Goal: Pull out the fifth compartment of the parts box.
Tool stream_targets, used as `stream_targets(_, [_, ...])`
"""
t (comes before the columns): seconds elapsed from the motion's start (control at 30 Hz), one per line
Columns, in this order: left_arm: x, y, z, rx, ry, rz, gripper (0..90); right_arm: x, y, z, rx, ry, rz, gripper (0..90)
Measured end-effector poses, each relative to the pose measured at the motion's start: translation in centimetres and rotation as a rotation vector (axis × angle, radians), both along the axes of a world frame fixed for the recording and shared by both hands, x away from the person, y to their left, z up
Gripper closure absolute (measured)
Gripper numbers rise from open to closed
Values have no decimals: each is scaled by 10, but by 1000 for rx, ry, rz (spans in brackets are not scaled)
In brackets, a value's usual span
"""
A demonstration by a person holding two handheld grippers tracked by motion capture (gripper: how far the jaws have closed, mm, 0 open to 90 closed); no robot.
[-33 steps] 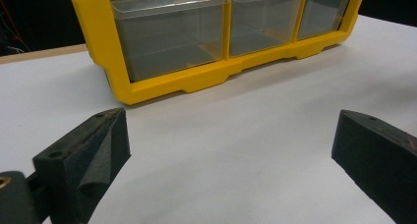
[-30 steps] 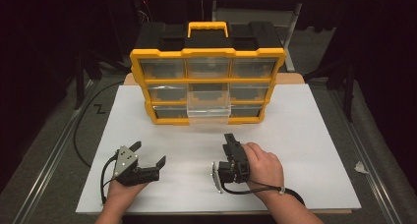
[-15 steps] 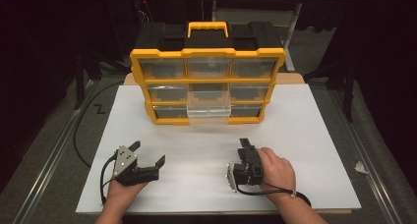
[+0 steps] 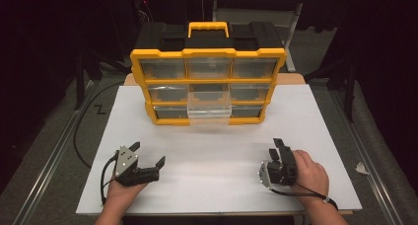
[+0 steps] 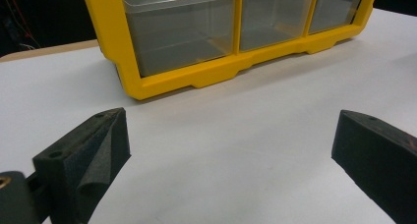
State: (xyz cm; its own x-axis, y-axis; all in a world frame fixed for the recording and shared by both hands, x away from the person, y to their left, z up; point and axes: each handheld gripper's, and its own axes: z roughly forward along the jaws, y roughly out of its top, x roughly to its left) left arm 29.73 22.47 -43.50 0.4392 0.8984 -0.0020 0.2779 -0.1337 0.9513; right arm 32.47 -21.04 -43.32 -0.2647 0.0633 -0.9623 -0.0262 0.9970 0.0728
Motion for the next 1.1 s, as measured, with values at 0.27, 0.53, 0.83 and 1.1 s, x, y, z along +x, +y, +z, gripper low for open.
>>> stream_targets(0.27, [0,0,0,3,2,0,17,4,-15,4,33,18,-42,489])
stream_targets(0.53, [0,-1,0,16,3,-14,17,6,-12,4,19,30,-49,421])
stream_targets(0.83, [0,-2,0,24,8,-15,17,8,-9,5,19,9,-35,257])
stream_targets(1.1, [0,-2,0,23,5,-17,17,7,-8,6,15,-2,-4,86])
